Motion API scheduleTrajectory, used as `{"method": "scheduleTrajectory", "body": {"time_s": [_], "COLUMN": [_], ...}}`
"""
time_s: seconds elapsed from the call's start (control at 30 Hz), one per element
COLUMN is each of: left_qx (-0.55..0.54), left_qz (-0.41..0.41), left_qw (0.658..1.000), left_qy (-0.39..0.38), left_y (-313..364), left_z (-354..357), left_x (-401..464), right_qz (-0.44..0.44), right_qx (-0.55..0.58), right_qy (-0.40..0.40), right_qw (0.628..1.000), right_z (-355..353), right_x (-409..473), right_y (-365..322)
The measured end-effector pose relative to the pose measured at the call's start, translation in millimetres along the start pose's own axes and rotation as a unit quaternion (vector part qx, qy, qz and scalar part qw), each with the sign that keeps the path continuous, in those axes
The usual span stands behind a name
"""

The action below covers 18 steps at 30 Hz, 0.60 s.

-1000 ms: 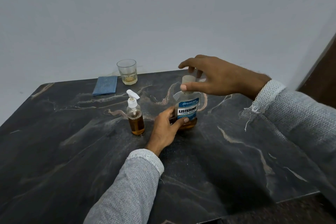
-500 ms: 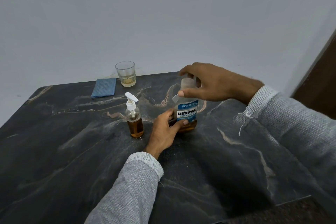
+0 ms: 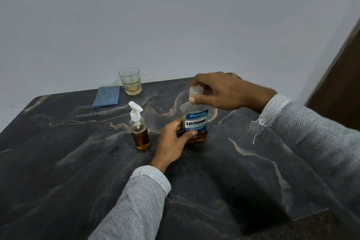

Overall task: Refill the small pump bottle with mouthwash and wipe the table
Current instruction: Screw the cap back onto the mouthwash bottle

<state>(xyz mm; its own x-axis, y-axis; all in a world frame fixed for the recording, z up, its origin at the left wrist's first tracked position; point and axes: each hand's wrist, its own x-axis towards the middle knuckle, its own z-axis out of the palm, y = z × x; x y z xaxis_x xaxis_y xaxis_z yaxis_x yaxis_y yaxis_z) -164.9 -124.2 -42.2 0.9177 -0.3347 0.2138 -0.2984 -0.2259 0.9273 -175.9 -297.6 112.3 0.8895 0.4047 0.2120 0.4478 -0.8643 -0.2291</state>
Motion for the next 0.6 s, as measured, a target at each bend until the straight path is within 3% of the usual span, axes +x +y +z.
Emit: {"method": "scheduleTrajectory", "body": {"time_s": [0.27,0.47,0.6], "left_qx": [0.004,0.000,-0.001], "left_qz": [-0.010,-0.015,-0.019], "left_qw": [1.000,1.000,1.000], "left_qy": [0.002,-0.007,-0.004], "left_y": [4.4,6.4,7.9], "left_z": [0.3,-2.3,-1.1], "left_x": [-1.4,-2.3,-2.2], "right_qz": [0.028,0.018,0.024], "right_qx": [0.011,0.096,0.093], "right_qy": [0.119,0.037,0.097], "right_qw": [0.992,0.995,0.991], "right_z": [26.8,12.8,19.7], "right_x": [-6.5,-5.3,-5.4], "right_y": [-3.1,-0.4,0.3]}}
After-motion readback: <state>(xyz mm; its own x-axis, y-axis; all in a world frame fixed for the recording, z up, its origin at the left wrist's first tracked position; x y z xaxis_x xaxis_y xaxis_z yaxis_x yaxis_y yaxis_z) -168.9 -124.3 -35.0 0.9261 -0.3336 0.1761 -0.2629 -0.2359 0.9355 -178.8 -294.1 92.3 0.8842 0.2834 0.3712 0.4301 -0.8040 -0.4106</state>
